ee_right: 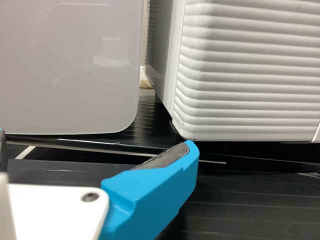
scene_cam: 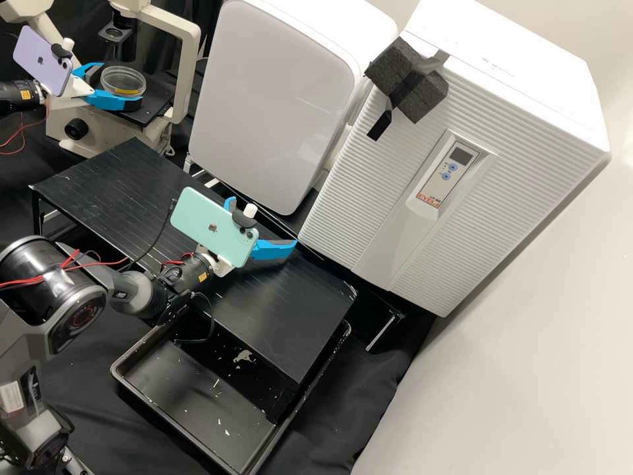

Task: Place the petri dish on the microscope

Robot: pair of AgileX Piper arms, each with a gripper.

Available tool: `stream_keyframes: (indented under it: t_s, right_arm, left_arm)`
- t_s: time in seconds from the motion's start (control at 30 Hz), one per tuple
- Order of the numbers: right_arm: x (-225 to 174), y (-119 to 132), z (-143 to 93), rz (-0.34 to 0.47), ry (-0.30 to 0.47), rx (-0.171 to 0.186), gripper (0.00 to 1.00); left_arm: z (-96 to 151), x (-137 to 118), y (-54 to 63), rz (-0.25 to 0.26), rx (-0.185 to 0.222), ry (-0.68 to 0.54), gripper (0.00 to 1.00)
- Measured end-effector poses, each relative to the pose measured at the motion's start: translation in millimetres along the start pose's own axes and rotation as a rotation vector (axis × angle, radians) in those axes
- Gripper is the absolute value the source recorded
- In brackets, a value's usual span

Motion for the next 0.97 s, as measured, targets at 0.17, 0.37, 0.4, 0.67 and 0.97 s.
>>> stream_keyframes:
  t_s: [0.17,0.37,0.4,0.67,0.97]
  right_arm:
    - [0,0,0,0.000,0.000,0.000,1.00]
    - [0,0,0,0.000,0.000,0.000,1.00]
    - [0,0,0,0.000,0.000,0.000,1.00]
    - [0,0,0,0.000,0.000,0.000,1.00]
    - [0,0,0,0.000,0.000,0.000,1.00]
  left_arm:
    - [1,-15,1.8,-0.001,0.058,0.004,1.00]
    - [2,-38,1.8,0.025,0.120,0.029,1.00]
    - [5,-46,0.6,0.035,0.127,0.035,1.00]
    - [26,-84,-14.0,0.075,0.150,0.050,1.00]
    - [45,-120,-21.3,0.248,0.088,0.012,1.00]
